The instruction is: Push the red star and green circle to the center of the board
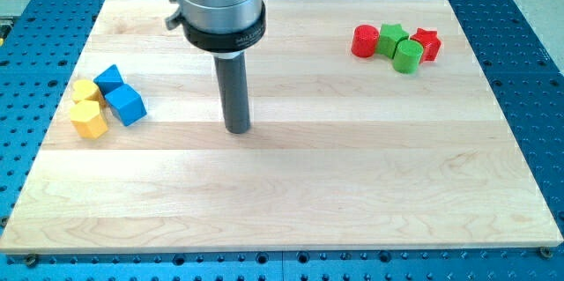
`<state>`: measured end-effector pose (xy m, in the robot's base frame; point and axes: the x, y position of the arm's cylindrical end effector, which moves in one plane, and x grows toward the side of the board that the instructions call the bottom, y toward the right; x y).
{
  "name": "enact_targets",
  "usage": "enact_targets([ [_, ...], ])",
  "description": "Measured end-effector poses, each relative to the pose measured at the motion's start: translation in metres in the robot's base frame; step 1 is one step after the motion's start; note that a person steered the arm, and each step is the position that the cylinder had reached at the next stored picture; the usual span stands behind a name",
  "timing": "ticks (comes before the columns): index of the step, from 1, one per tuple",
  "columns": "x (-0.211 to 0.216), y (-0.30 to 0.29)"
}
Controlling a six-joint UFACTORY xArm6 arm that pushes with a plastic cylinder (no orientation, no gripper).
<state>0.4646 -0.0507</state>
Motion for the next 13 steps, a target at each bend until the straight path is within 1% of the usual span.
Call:
enact_targets([
  [2,-0.003,0.01],
  [5,-0.008,0.003],
  [6,-0.061,0.037],
  [7,-0.08,0.05],
  [8,-0.117,0.051],
  [9,-0.182,0.077],
  [10,-0.215,0.164],
  [11,-0.208,0.268],
  [12,-0.184,0.345],
  [13,-0.171,0.325],
])
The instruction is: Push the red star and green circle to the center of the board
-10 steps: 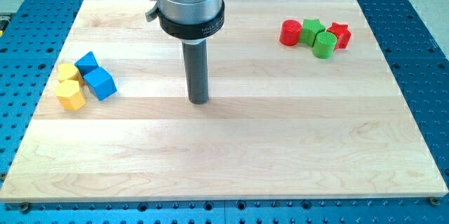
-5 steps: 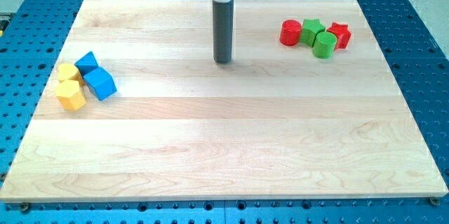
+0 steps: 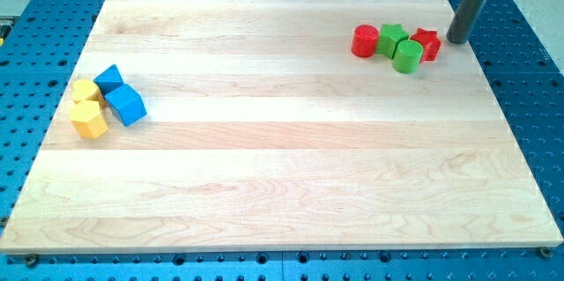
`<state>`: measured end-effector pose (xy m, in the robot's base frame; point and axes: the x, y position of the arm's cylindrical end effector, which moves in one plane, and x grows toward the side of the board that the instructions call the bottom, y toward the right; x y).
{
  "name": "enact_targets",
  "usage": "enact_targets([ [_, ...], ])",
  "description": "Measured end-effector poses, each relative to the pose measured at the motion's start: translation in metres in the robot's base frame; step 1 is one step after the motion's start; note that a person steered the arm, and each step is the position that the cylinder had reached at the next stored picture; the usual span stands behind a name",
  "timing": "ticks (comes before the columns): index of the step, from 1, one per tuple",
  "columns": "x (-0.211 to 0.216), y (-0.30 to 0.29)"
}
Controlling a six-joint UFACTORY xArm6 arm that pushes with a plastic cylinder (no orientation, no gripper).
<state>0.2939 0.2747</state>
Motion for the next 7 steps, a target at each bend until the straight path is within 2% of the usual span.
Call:
enact_targets([
  [1,0.004,-0.029],
  [3,0.039,-0.11],
  [4,0.05,-0.044],
  [5,0.081,-0.029],
  [6,0.09,-0.079],
  [7,0.091,-0.153],
])
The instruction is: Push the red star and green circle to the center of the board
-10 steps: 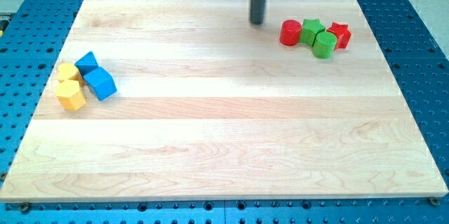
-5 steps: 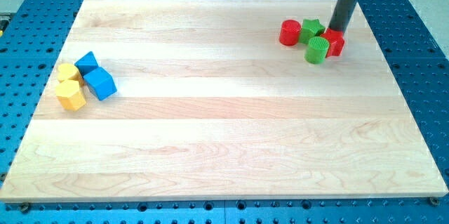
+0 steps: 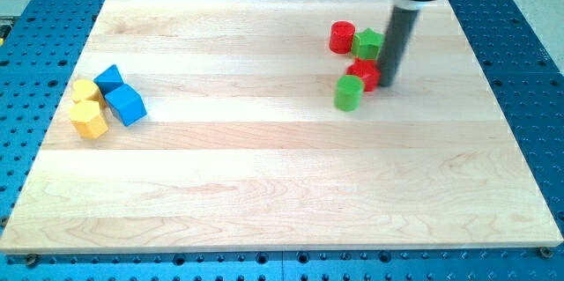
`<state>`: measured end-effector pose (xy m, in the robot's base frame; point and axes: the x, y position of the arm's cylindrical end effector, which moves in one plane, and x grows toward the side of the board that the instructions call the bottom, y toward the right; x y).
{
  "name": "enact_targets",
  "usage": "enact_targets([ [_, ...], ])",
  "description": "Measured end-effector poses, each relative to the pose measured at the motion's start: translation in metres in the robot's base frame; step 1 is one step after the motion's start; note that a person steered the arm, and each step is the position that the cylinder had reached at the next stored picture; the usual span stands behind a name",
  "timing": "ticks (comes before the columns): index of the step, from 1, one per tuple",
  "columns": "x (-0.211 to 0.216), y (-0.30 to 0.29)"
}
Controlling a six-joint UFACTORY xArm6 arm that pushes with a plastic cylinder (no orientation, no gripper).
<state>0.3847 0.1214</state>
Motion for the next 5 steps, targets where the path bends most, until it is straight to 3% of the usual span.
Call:
enact_targets([
  [1,0.0,-0.074],
  [2,0.004,-0.063],
  [3,0.027,0.003],
  [4,0.069,-0.044],
  [5,0.054,-0.09],
])
